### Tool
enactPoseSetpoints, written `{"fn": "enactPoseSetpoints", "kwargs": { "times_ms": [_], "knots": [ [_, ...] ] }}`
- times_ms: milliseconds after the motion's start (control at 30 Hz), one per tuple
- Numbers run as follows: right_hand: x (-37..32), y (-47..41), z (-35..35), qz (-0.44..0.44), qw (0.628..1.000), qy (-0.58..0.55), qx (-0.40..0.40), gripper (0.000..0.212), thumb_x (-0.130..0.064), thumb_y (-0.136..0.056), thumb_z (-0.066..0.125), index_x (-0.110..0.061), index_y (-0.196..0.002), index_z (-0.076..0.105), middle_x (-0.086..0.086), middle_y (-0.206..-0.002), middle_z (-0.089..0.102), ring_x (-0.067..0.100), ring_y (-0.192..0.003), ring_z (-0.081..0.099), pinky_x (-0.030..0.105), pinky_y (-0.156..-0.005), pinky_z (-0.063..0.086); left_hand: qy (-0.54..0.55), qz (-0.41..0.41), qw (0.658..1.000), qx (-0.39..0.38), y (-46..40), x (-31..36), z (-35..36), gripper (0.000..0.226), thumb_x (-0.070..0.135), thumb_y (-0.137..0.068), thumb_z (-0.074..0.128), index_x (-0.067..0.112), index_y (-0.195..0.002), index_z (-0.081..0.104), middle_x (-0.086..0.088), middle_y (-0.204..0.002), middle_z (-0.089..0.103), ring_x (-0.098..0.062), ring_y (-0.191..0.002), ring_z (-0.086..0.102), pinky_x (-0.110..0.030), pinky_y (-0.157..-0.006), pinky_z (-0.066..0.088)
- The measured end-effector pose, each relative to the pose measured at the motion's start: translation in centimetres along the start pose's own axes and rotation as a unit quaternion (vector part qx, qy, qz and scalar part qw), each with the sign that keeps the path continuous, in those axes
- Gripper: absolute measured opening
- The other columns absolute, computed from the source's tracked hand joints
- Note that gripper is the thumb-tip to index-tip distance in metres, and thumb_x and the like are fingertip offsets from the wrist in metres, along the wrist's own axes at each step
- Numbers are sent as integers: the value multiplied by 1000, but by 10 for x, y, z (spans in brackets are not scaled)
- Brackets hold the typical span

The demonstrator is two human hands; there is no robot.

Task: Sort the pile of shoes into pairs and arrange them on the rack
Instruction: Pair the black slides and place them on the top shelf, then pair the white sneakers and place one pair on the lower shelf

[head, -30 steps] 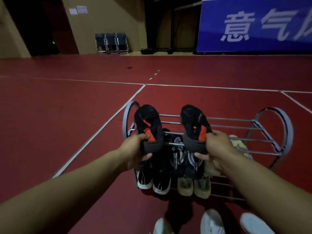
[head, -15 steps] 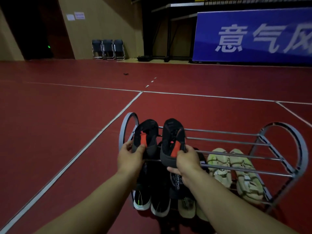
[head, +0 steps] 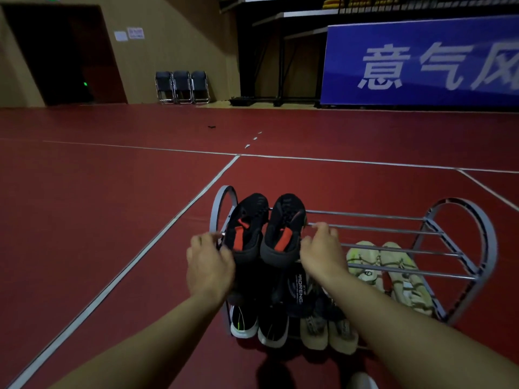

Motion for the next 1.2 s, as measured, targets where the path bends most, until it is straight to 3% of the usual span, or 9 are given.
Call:
{"fn": "enactPoseSetpoints", "kwargs": {
  "times_ms": [167, 300, 433, 600, 767, 867, 967, 1067, 1200],
  "knots": [
    [-29, 27, -17, -171, 978, 121, 0, 19, -24, -93, 40, -24, -100, 57, 3, -93, 64, 28, -75, 55, 36, -62, 45, -27, 159, 981, -110, 41, 40, 13, 16, 24, -87, 48, 31, -100, 53, 8, -106, 58, -18, -90, 59, -31, -71, 46],
    [-14, 55, 3, -183, 981, 65, 3, 13, -25, -91, 42, -27, -84, 53, -1, -70, 55, 25, -63, 51, 31, -49, 31, -294, 304, 868, -261, 89, 43, 58, 25, 34, -86, 47, 23, -107, 54, -6, -100, 68, -34, -89, 66, -34, -64, 41],
    [60, 83, 44, -89, 995, 15, -41, 17, -29, -93, 41, -30, -89, 58, -2, -73, 60, 21, -60, 52, 30, -48, 37, -287, 220, 873, -327, 126, 7, 107, 29, 37, -88, 48, 21, -111, 55, -8, -107, 67, -33, -96, 65, -35, -70, 42],
    [213, 134, 79, 66, 990, 29, -119, 22, -21, -91, 49, -25, -96, 69, 5, -102, 71, 28, -97, 65, 30, -76, 48, -175, 42, 899, -398, 242, -83, 156, 30, 31, -89, 46, 17, -115, 52, -11, -112, 66, -35, -102, 63, -36, -78, 47],
    [323, 163, 85, 172, 950, 152, -210, 29, -26, -91, 51, -19, -112, 70, 9, -127, 64, 32, -118, 59, 38, -102, 46, -126, 126, 781, -599, 401, -106, 185, 42, 47, -89, 49, 11, -110, 58, -11, -112, 66, -31, -105, 58, -34, -87, 42],
    [342, 168, 91, 193, 940, 172, -224, 30, -24, -92, 50, -12, -112, 68, 11, -126, 64, 33, -117, 60, 37, -100, 48, -240, 210, 716, -621, 443, -110, 186, 89, 81, -62, 38, 19, -123, 53, -4, -123, 56, -32, -117, 41, -48, -93, 39],
    [344, 181, 104, 193, 917, 197, -288, 29, -19, -91, 50, -3, -108, 67, 16, -120, 66, 33, -110, 62, 33, -90, 49, -364, 275, 661, -596, 455, -103, 181, 105, 83, -54, 53, 13, -131, 48, -10, -129, 48, -36, -123, 32, -56, -96, 25],
    [339, 178, 110, 184, 922, 177, -292, 29, -19, -89, 50, 1, -102, 65, 18, -114, 67, 34, -104, 63, 28, -76, 46, -358, 284, 683, -571, 458, -88, 177, 78, 66, -65, 62, 12, -121, 56, -14, -122, 58, -38, -122, 32, -56, -97, 23],
    [340, 168, 96, 276, 930, 141, -197, 31, -21, -87, 53, -3, -109, 64, 18, -120, 65, 35, -109, 63, 30, -76, 45, -225, 113, 694, -675, 411, -84, 172, 64, 65, -63, 60, 23, -110, 65, -6, -108, 67, -29, -109, 50, -41, -86, 40]
  ]
}}
Point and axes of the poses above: each hand's wrist, its own y-axis away from the middle knuckle, its own z-axis out of the palm, x = y × z, the point moved 5 cm from there along -y, towards the middle knuckle
